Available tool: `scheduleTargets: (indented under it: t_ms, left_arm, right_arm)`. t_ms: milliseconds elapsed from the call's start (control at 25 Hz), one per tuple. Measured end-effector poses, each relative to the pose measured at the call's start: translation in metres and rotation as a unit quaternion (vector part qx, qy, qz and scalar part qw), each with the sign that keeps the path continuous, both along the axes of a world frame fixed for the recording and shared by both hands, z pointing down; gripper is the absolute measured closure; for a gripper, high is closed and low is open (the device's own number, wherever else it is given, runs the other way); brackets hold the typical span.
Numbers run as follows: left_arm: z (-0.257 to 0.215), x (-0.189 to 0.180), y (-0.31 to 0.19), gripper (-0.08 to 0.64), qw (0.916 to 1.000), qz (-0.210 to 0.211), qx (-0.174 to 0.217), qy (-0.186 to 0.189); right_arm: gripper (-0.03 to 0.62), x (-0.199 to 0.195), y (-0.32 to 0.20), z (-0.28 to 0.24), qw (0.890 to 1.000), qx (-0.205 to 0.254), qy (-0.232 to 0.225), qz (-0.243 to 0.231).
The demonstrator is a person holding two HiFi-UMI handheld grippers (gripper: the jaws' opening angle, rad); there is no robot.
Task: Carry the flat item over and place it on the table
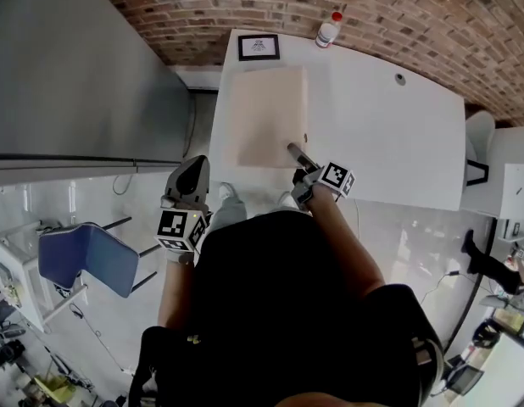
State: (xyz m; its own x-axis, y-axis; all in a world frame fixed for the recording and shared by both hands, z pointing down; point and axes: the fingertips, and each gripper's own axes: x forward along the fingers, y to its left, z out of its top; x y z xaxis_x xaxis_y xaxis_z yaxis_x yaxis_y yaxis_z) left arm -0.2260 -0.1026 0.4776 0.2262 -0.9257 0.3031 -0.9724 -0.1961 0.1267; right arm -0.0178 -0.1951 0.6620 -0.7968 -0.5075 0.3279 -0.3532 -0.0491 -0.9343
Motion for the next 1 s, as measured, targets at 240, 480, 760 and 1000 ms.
scheduleTargets:
  t_ms: [240, 480, 760, 1000]
  left_arm:
    - [0.003, -0.028, -0.026, 0.556, 0.999, 0.044, -0.002, 0.003]
    - [0.012, -0.052, -0.04, 0.556, 0.9971, 0.076, -0.005, 0.007]
    - [0.018, -0.079, -0.048, 0.556, 0.9945, 0.104, -0.012, 0.009]
    - [0.026, -0.096, -0.052, 0.556, 0.9927, 0.118, -0.019, 0.011]
  right_arm:
    - [0.285, -0.014, -0.014, 0.01, 0.999, 0.027, 0.033, 0.034]
    - [0.279, -0.023, -0.024, 0.022, 0.995, 0.038, 0.058, 0.077]
    - [0.253, -0.03, -0.034, 0.038, 0.986, 0.05, 0.084, 0.132]
    - [0.229, -0.03, -0.039, 0.052, 0.979, 0.056, 0.108, 0.167]
